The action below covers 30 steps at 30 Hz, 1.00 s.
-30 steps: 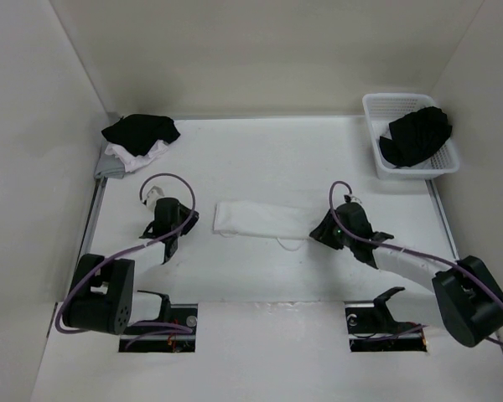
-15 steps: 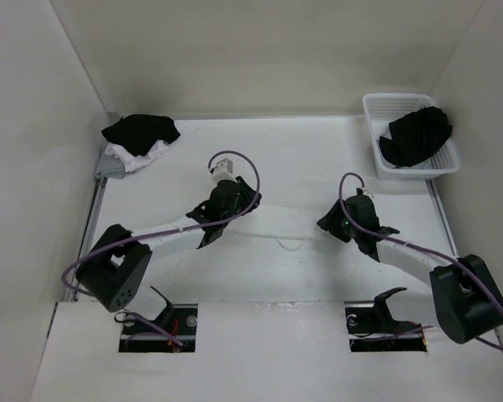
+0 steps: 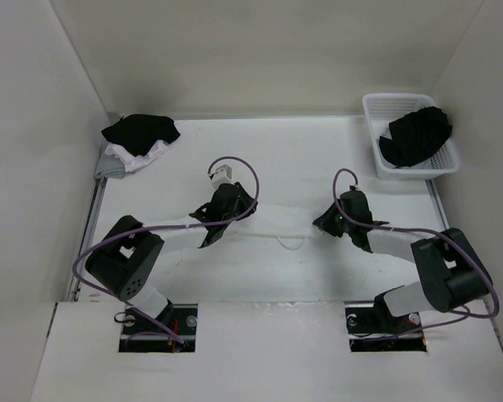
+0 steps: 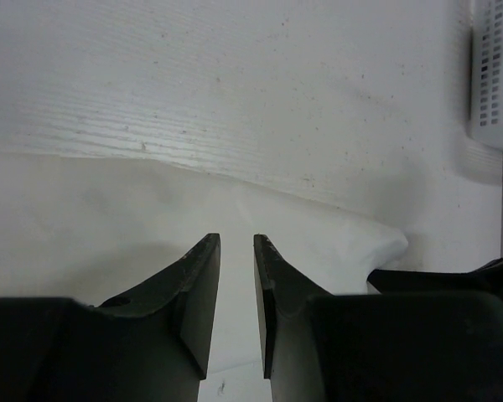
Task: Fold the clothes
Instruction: Fold the tank top
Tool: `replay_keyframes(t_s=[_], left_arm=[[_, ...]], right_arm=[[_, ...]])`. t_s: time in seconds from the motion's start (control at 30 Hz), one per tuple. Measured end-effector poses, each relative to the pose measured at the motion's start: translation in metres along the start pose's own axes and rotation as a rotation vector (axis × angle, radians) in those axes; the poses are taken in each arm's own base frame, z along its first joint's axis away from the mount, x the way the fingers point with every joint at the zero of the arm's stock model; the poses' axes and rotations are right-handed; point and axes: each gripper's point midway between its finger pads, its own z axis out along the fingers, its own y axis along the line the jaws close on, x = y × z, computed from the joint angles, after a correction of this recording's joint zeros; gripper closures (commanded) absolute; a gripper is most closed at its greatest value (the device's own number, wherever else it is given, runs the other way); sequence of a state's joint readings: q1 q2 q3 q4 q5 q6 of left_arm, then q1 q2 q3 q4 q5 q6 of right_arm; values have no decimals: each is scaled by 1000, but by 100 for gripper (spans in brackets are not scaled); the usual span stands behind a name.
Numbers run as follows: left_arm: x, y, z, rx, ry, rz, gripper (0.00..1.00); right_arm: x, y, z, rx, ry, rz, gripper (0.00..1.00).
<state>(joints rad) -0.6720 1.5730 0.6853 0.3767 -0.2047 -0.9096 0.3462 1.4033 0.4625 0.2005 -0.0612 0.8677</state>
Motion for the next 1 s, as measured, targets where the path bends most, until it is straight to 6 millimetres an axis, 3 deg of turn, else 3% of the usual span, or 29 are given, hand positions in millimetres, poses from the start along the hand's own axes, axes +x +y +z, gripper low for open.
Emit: replay_keyframes(t_s=[0.1,0.23,0.37,0.57,0.77,0.9,1.0], left_arm=[[-8,9,-7,-10,-18,-14,79],[-30,12,-21,3,-71,-39,79],[-49,6,-33,31,-119,-55,79],[-51,19,-42,19,-120,-65,78],[-46,42,-48,-27,-107,-75,77],[-47,44,-55,-19,-116,-79,77],[-49,44,-59,-8,-121,-85,76]], right_arm=[[-1,0,5,2,6,29,96],[-10,-6,0,3,-28,75,100],[-27,-10,-27,-2,-116,93,100],[-56,11,-77,-25,-255,7,99],[-53,71,-88,-54,-215,-156,98],[-37,114,-73,-68,-147,-253,98],[-23,135,-57,-58,-96,-302,98]])
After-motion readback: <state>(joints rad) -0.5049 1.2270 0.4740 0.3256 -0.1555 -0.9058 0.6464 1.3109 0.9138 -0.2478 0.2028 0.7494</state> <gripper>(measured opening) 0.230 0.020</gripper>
